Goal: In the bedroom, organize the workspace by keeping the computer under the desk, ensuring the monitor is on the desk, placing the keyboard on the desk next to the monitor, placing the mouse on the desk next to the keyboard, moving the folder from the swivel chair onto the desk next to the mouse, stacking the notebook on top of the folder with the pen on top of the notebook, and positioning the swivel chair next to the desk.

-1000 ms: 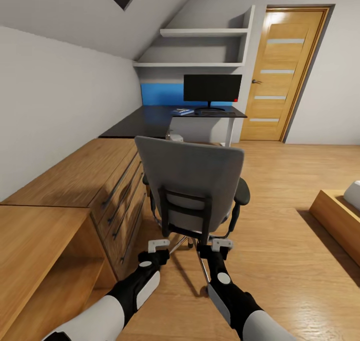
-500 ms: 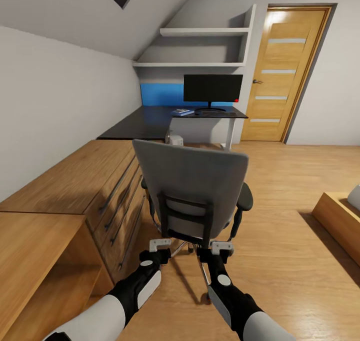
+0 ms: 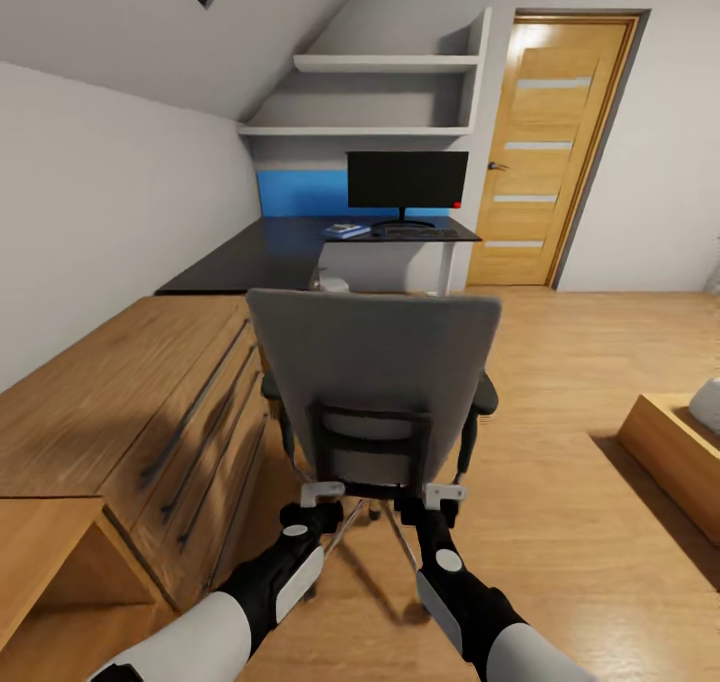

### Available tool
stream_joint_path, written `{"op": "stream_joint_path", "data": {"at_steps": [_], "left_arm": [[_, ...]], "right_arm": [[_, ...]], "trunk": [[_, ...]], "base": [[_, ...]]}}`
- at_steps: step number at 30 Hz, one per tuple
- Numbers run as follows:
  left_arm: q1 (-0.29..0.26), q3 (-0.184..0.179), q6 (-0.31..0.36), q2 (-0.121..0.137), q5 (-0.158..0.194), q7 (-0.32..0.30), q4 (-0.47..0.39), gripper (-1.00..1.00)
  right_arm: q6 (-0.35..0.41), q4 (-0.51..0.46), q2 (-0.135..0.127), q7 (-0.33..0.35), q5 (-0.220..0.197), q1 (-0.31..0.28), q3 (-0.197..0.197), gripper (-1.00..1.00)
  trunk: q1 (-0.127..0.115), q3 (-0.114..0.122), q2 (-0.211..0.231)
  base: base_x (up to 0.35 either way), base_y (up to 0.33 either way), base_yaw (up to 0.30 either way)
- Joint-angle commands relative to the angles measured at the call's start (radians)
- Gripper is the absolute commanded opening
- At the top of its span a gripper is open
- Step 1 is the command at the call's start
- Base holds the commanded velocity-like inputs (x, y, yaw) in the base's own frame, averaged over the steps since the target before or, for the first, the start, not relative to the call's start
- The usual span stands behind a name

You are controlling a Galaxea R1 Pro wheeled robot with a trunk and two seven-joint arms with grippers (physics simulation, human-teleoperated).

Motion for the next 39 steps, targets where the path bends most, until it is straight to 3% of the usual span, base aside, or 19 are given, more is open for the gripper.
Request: {"op": "stream_joint_path", "data": {"at_steps": [1, 12, 39], "left_arm": [[0.0, -0.009, 0.004, 0.001, 0.006, 0.01, -0.002, 1.0], [-0.001, -0.009, 0.0, 0.003, 0.007, 0.015, 0.002, 1.0], [0.0, -0.009, 0.0, 0.002, 0.007, 0.015, 0.003, 1.0]], "right_arm": [[-0.005, 0.0, -0.001, -0.005, -0.006, -0.002, 0.009, 1.0], [-0.003, 0.011, -0.002, -0.005, -0.007, -0.002, 0.008, 1.0], [-0.003, 0.026, -0.002, -0.005, -0.007, -0.002, 0.008, 1.0]], "trunk": [[0.0, 0.0, 0.0], [0.0, 0.008, 0.0], [0.0, 0.008, 0.0]], "base": [[0.317, -0.005, -0.163], [0.312, -0.028, -0.11], [0.263, -0.214, -0.077]]}}
